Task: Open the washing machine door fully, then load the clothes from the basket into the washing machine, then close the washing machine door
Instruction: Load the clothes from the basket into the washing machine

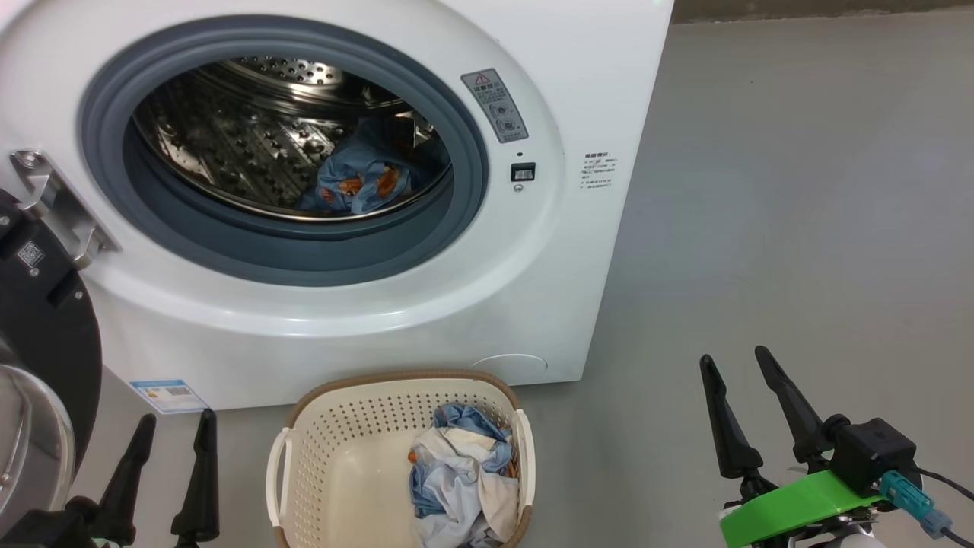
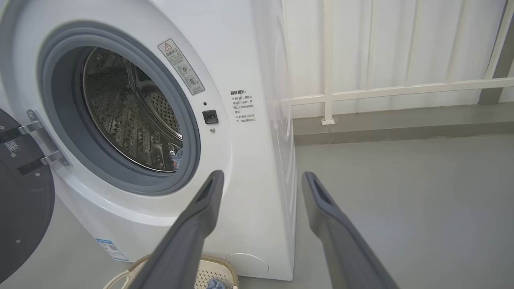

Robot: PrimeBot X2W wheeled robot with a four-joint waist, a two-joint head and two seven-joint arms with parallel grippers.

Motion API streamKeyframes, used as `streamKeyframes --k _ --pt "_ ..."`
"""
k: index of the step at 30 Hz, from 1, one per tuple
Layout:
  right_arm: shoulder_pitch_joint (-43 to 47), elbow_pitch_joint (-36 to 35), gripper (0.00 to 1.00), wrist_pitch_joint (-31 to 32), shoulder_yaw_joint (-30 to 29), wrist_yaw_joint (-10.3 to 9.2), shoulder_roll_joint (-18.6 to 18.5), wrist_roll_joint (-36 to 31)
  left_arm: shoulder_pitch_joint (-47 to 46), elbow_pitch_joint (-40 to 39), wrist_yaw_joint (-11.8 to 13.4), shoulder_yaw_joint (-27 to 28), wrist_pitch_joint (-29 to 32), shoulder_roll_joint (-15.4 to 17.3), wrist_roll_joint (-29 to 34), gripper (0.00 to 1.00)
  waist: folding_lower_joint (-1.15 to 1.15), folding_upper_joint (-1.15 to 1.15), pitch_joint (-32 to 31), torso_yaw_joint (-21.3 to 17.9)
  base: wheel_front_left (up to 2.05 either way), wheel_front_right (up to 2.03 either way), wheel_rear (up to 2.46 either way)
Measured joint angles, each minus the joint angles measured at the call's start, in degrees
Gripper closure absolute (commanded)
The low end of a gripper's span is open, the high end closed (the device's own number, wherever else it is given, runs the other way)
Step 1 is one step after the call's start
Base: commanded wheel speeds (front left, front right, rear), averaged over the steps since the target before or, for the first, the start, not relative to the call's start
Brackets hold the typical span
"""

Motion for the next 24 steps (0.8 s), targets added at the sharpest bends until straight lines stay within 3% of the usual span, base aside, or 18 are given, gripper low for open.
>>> streamKeyframes --k 24 --pt "-0.04 1.27 0.00 0.00 1.01 0.00 -0.01 -0.05 0.01 1.03 0.00 -2.05 0.00 0.64 0.00 0.00 0.00 0.00 0.31 -1.18 0.00 0.00 0.00"
